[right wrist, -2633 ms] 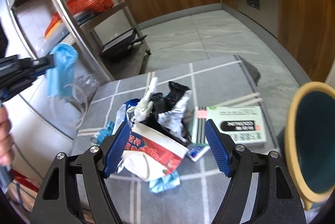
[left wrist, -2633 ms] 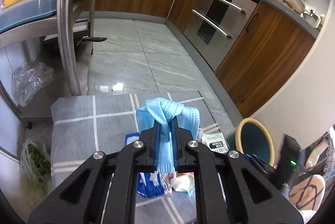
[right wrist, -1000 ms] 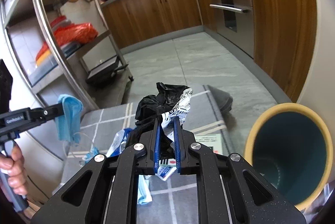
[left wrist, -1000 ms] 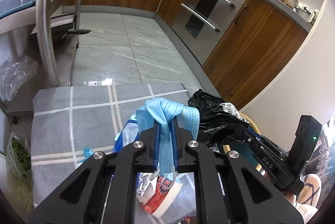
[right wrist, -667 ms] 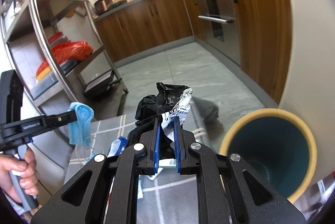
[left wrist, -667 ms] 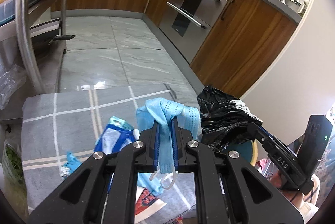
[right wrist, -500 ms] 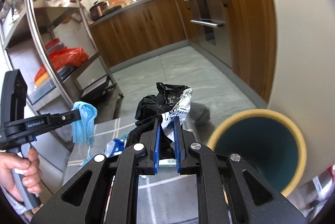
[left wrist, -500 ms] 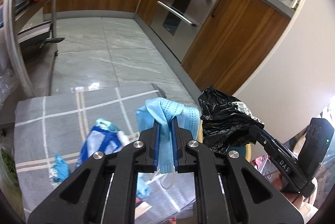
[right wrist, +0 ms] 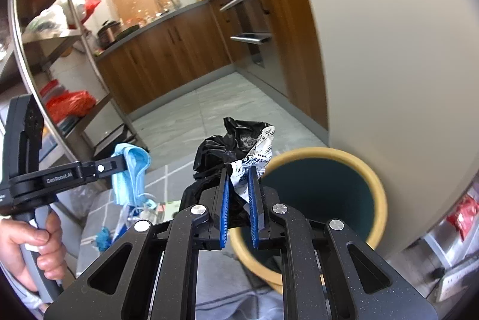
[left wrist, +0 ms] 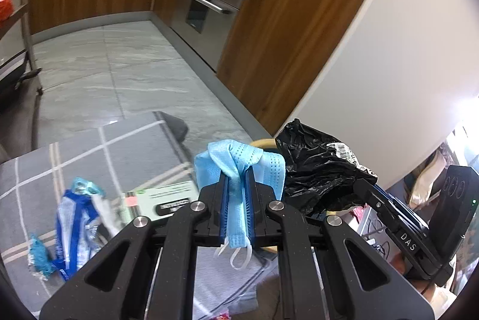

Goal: Collect trash
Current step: 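Carry the mask and black bag in both grippers over the teal bin, then open both grippers to drop the mask and black bag into the bin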

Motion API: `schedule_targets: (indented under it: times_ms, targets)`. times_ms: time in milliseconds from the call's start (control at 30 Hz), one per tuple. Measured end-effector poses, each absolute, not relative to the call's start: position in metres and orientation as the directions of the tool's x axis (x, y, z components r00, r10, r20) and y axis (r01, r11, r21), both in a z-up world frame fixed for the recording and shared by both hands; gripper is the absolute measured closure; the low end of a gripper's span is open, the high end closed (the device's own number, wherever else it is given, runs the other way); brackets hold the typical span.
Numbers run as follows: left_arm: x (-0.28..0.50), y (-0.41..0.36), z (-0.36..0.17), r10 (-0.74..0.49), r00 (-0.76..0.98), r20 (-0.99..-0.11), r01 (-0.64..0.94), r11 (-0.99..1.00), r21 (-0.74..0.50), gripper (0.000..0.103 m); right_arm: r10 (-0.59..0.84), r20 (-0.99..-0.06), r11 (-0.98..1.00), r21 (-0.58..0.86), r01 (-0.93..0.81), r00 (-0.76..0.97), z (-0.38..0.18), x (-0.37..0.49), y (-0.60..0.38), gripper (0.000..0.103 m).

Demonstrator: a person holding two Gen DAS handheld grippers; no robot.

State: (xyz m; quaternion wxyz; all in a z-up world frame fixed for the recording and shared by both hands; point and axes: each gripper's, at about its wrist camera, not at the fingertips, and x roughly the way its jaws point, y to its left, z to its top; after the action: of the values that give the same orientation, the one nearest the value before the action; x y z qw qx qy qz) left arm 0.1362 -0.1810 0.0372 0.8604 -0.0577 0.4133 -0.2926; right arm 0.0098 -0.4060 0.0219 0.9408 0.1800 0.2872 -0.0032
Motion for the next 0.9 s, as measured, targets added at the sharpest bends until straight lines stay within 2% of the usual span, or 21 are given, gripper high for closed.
schedule_targets:
  times_ms: [367, 700, 767, 900]
  targets:
    - [0.142, -0.248, 0.011, -0.56, 0.414, -0.717, 0.516, 0.794, -0.323, 0.094, 0.031, -0.592, 0.928, 0.317, 0.197, 0.806, 0.0, -0.005, -0.446, 0.09]
    - [0.158, -0.295, -0.04, -0.542, 0.325, -0.774, 0.515, 0.789, -0.336, 0.093, 0.006, -0.686, 0.921, 0.288, 0.263, 0.728, -0.035, 0.004, -0.461, 0.09]
    - [0.164, -0.3, -0.052, -0.556, 0.293, -0.778, 0.502, 0.782, -0.37, 0.091, 0.008, -0.702, 0.919, 0.285, 0.271, 0.713, -0.04, 0.006, -0.463, 0.089]
    - [0.167, -0.307, -0.064, -0.547, 0.274, -0.791, 0.494, 0.786, -0.372, 0.08, 0.01, -0.721, 0.916, 0.284, 0.283, 0.693, -0.045, 0.007, -0.466, 0.084]
